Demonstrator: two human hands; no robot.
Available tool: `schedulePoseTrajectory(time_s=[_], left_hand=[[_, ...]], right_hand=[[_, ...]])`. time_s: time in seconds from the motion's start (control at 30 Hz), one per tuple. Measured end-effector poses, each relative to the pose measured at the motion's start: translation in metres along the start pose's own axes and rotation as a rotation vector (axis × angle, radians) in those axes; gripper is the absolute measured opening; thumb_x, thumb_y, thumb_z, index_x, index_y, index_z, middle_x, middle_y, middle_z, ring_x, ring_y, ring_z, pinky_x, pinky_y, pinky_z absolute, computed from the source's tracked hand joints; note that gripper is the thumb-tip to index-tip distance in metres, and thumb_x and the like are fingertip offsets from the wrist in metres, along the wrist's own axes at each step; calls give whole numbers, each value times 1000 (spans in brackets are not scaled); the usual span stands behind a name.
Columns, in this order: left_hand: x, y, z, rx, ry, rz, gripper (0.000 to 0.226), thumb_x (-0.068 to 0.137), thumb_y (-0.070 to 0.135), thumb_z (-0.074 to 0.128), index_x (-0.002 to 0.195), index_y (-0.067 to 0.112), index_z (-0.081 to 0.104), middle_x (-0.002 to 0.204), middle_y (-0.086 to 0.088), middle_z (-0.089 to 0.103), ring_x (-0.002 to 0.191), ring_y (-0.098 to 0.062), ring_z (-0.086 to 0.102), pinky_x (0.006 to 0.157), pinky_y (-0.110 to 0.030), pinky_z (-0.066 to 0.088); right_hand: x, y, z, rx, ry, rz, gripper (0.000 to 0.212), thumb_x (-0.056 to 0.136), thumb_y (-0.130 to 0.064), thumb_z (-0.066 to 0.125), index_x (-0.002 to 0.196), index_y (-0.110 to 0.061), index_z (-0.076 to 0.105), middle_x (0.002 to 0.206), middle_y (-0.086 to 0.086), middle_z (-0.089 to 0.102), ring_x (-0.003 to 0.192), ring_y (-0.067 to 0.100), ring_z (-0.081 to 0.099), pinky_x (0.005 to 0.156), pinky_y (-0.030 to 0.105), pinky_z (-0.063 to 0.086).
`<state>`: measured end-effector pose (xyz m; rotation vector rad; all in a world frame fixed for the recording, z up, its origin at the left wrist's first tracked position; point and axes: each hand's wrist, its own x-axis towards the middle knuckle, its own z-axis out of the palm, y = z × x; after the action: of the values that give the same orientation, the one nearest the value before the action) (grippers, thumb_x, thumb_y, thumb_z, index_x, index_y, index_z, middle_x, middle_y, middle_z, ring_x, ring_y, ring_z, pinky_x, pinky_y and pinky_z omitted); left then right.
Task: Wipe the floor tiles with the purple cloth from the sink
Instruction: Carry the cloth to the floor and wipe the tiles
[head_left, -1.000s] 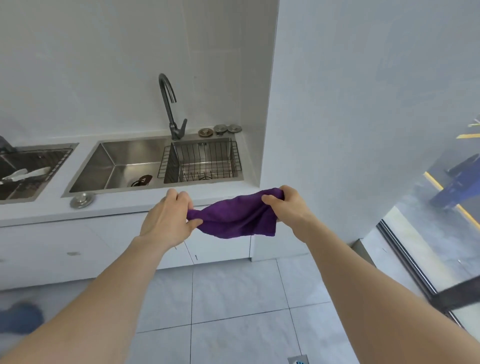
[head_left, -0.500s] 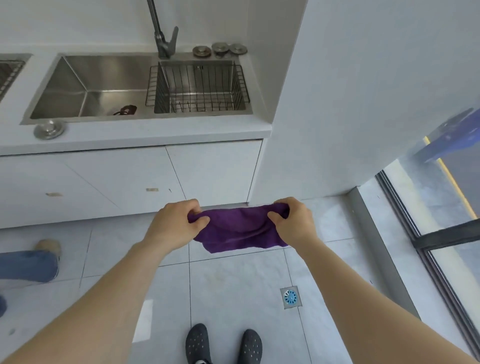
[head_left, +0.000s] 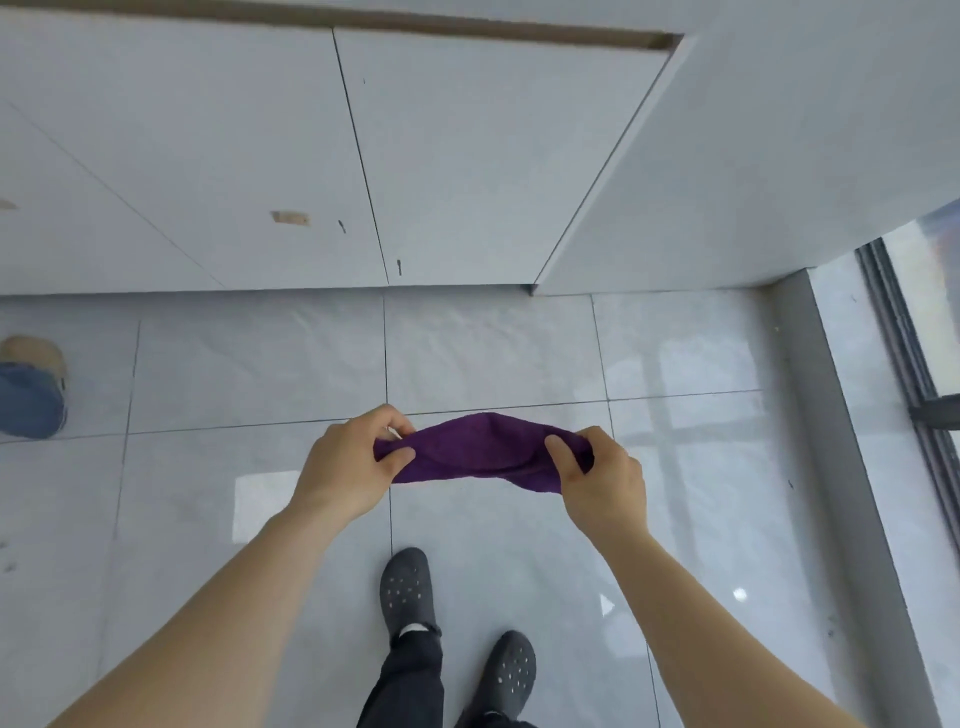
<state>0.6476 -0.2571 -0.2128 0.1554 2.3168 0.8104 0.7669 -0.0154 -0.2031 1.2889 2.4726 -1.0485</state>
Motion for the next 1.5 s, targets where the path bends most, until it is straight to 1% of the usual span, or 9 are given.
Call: schedulePoseTrajectory(time_s=[0.23,0.4,0.63,0.8,1.0,1.1,1.23,1.33,1.5], left_hand=[[56,-119,114,-9,-21,-63,11,93,32,70,89,38,61,88,21,75,86,-6,67,69,-30,49],[98,-204,204,3,-61,-80,8,94,34,69,91,38,63,88,23,74,83,1,66,65,-22,43],[164,-296,299,7,-70,-77,4,96,40,65,97,36,64,92,21,76,85,-6,69,73,-27,51],[211,-338,339,44,-49,11,8,96,44,62,95,37,61,89,26,74,81,-2,67,75,-31,55],[244,-349,366,130,103,147,12,96,48,56,94,36,56,83,17,70,75,-7,63,69,-33,54],[249,-350,372,271,145,339,16,95,49,54,94,33,58,88,21,62,84,-7,56,79,-31,50],[265,-360,366,336,319,424,35,94,56,52,115,29,60,119,12,61,113,-15,55,103,-31,38],[290,-374,351,398,445,357,54,100,51,43,143,21,50,153,1,50,144,-24,44,126,-38,20],[328,-396,342,526,436,208,66,104,46,25,163,16,24,173,-5,22,161,-26,16,131,-49,4]], right_hand=[[37,113,132,-20,-25,0,36,95,-45,64,70,-29,44,62,-9,57,60,7,53,49,28,32],[66,202,226,-56,-30,-21,30,95,-45,64,77,-26,49,61,-8,58,58,15,55,49,30,34],[116,287,334,-166,15,-158,36,96,-47,60,78,-18,49,58,-2,56,56,23,56,51,38,46],[160,314,390,-184,108,-306,35,95,-51,54,78,-23,43,60,-8,51,55,20,51,47,35,42],[211,302,421,-188,256,-567,22,99,-46,52,93,-25,54,82,-8,57,78,20,49,71,35,45],[224,291,432,-217,322,-663,28,100,-45,54,113,-22,62,105,-1,60,98,26,55,90,40,44],[208,291,460,-290,289,-676,72,94,-60,59,151,-20,40,156,9,40,150,30,32,122,48,25],[188,301,495,-394,159,-698,97,90,-76,49,161,-17,24,170,16,18,159,32,9,127,57,11],[201,304,529,-519,109,-575,101,89,-83,40,161,-15,23,171,19,11,159,35,2,124,65,13]])
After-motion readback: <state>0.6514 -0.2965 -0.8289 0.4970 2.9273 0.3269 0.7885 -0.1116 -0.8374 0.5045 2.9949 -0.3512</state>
